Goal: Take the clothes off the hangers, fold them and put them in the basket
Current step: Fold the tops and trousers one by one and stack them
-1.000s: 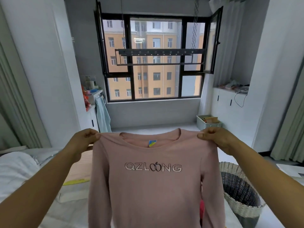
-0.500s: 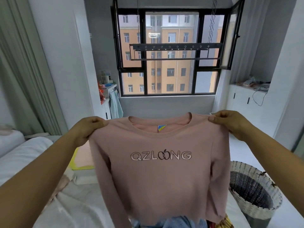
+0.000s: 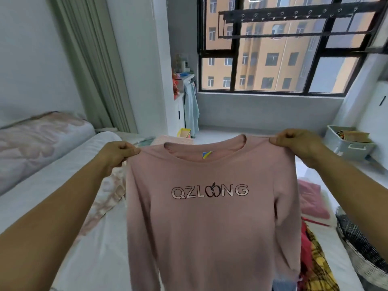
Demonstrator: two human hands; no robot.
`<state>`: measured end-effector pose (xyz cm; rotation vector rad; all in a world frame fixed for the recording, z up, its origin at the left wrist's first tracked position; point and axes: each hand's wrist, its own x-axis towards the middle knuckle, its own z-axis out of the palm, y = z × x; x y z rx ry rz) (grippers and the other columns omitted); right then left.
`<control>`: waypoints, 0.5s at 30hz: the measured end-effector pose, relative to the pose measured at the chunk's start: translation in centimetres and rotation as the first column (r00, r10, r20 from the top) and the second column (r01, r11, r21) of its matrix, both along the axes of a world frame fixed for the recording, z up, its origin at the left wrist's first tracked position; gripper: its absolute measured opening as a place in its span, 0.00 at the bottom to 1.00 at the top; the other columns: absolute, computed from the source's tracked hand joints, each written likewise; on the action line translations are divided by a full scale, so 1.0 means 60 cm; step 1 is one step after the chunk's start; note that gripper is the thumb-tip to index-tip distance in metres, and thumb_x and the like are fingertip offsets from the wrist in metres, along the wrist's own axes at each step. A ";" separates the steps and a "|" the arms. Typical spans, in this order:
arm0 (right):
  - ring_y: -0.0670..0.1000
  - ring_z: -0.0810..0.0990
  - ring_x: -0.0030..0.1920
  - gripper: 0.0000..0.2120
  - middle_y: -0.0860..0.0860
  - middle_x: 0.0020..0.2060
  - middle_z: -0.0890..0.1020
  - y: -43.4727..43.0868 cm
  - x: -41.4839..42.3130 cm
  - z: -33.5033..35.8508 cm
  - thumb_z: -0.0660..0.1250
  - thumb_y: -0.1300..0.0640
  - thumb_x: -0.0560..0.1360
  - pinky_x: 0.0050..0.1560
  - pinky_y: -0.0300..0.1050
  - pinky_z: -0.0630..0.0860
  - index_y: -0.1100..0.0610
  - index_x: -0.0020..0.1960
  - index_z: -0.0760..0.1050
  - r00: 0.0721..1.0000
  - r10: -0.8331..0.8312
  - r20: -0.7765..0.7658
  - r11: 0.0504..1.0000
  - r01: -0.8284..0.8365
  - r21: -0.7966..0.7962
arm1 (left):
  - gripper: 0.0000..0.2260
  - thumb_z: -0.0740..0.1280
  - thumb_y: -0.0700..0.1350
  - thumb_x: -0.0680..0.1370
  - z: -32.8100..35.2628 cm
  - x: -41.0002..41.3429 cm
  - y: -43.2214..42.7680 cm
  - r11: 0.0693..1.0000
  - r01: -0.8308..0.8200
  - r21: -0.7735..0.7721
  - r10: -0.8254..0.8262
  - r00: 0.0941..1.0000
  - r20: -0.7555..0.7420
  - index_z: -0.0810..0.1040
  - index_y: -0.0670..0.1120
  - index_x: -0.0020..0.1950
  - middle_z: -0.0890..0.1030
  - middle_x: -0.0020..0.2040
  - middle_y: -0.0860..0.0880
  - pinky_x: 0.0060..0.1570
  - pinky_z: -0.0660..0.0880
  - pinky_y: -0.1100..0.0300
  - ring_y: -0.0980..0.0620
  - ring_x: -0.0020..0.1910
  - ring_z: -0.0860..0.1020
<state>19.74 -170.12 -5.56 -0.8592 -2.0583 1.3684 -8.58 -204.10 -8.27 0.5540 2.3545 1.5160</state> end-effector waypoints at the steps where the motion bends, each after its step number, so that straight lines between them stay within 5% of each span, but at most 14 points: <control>1: 0.48 0.74 0.35 0.06 0.52 0.34 0.78 -0.005 -0.023 -0.008 0.72 0.61 0.70 0.37 0.39 0.71 0.58 0.38 0.76 1.000 0.010 0.005 1.000 -0.010 -0.002 | 0.07 0.69 0.41 0.75 -0.011 -0.018 -0.008 1.000 -0.020 -0.019 0.020 1.000 0.011 0.76 0.43 0.37 0.70 0.30 0.48 0.21 0.60 0.68 0.53 0.28 0.64; 6: 0.46 0.73 0.34 0.07 0.50 0.34 0.77 -0.016 -0.166 -0.042 0.72 0.62 0.71 0.26 0.28 0.71 0.57 0.37 0.75 1.000 -0.007 0.000 1.000 0.007 -0.021 | 0.09 0.67 0.41 0.77 -0.057 -0.129 -0.019 0.995 -0.097 -0.009 0.098 0.988 0.117 0.72 0.44 0.38 0.74 0.32 0.46 0.17 0.59 0.69 0.54 0.24 0.74; 9: 0.45 0.72 0.34 0.08 0.49 0.35 0.76 -0.010 -0.267 -0.058 0.72 0.60 0.71 0.26 0.27 0.70 0.56 0.36 0.75 1.000 -0.025 0.011 1.000 0.025 -0.013 | 0.09 0.65 0.39 0.78 -0.065 -0.205 -0.011 0.986 -0.151 0.066 0.140 0.978 0.152 0.70 0.44 0.38 0.77 0.37 0.43 0.20 0.71 0.68 0.55 0.23 0.79; 15: 0.45 0.70 0.34 0.08 0.48 0.34 0.74 0.019 -0.454 -0.072 0.72 0.57 0.72 0.29 0.28 0.68 0.56 0.39 0.74 0.999 -0.037 -0.033 0.999 0.038 0.024 | 0.09 0.65 0.37 0.77 -0.055 -0.379 0.010 0.975 -0.183 0.127 0.184 0.983 0.004 0.71 0.44 0.38 0.76 0.35 0.45 0.30 0.77 0.67 0.59 0.24 0.78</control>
